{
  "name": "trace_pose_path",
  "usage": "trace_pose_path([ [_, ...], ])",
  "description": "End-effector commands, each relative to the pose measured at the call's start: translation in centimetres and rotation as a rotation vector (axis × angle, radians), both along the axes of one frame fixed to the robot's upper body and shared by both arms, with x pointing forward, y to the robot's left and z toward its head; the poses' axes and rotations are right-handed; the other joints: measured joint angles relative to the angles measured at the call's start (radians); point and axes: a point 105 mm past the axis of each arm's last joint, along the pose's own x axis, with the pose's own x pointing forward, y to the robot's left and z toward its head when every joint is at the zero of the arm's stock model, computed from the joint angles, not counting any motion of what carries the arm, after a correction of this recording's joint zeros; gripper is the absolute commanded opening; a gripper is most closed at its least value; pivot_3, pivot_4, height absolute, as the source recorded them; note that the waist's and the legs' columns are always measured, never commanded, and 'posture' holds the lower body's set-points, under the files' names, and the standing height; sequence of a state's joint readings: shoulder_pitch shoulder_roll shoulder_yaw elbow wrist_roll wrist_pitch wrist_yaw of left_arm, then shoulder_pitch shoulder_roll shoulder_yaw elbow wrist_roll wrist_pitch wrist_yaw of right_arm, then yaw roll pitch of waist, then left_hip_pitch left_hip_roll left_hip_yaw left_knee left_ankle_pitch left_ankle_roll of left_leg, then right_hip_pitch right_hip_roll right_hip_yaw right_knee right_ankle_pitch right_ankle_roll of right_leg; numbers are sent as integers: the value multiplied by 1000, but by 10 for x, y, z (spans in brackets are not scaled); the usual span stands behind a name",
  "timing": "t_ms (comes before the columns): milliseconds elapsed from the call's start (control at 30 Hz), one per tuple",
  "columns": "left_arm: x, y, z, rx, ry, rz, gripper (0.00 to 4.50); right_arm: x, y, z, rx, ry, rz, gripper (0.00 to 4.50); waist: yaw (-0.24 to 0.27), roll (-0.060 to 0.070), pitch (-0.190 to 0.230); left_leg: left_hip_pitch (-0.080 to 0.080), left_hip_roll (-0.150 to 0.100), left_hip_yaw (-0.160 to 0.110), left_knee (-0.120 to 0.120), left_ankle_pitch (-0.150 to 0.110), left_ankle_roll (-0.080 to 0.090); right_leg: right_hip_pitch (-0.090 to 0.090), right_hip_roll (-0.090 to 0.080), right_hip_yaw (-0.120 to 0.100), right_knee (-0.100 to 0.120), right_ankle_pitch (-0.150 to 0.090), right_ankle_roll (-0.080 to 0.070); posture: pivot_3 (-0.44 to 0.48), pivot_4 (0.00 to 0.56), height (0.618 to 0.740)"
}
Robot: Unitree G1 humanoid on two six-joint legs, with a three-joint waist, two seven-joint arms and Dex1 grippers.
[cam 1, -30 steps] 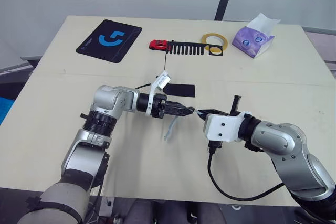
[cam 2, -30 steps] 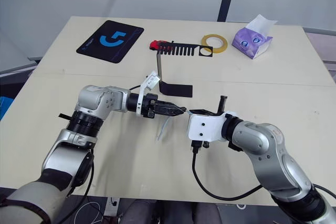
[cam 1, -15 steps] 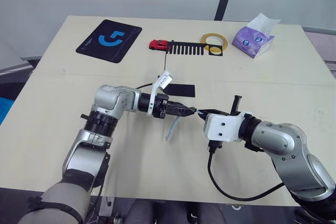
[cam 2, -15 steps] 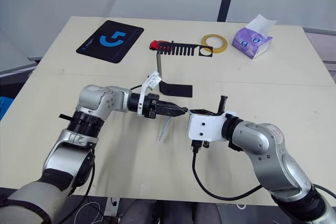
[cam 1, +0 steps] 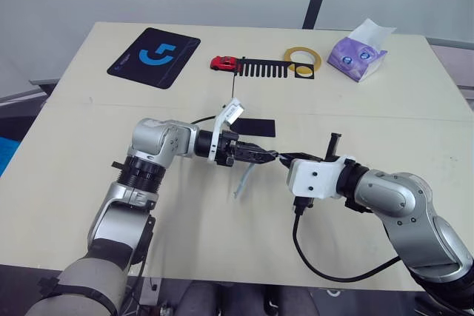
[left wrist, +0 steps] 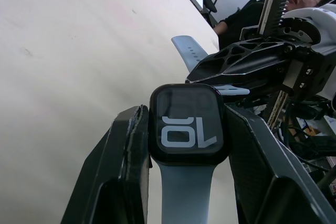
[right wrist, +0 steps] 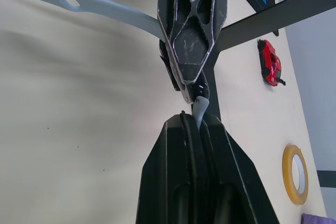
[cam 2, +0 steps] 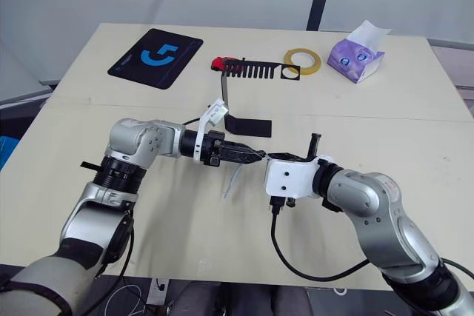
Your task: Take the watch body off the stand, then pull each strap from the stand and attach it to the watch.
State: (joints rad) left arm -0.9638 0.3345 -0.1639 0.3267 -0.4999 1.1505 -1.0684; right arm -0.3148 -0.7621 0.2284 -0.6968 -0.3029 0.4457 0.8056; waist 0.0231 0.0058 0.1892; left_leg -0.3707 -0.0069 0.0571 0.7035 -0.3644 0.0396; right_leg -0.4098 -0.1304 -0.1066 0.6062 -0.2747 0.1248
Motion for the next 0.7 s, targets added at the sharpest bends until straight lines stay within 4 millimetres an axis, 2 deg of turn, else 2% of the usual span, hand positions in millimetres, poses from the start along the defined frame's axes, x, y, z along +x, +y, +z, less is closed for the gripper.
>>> trace_pose_path([
  [33, -8, -7, 13, -56, -30, -48, 1705, -2, 5, 8, -4, -39, 21, 0, 0, 0, 0, 0, 0, 0, 0, 0, 0, 0, 0, 0, 0, 0, 0, 0, 150, 738],
  [700, -10, -10, 14, -62, -21, -54, 1705, 0, 5, 8, -12, -37, 21, 0, 0, 0, 0, 0, 0, 0, 0, 0, 0, 0, 0, 0, 0, 0, 0, 0, 150, 738],
])
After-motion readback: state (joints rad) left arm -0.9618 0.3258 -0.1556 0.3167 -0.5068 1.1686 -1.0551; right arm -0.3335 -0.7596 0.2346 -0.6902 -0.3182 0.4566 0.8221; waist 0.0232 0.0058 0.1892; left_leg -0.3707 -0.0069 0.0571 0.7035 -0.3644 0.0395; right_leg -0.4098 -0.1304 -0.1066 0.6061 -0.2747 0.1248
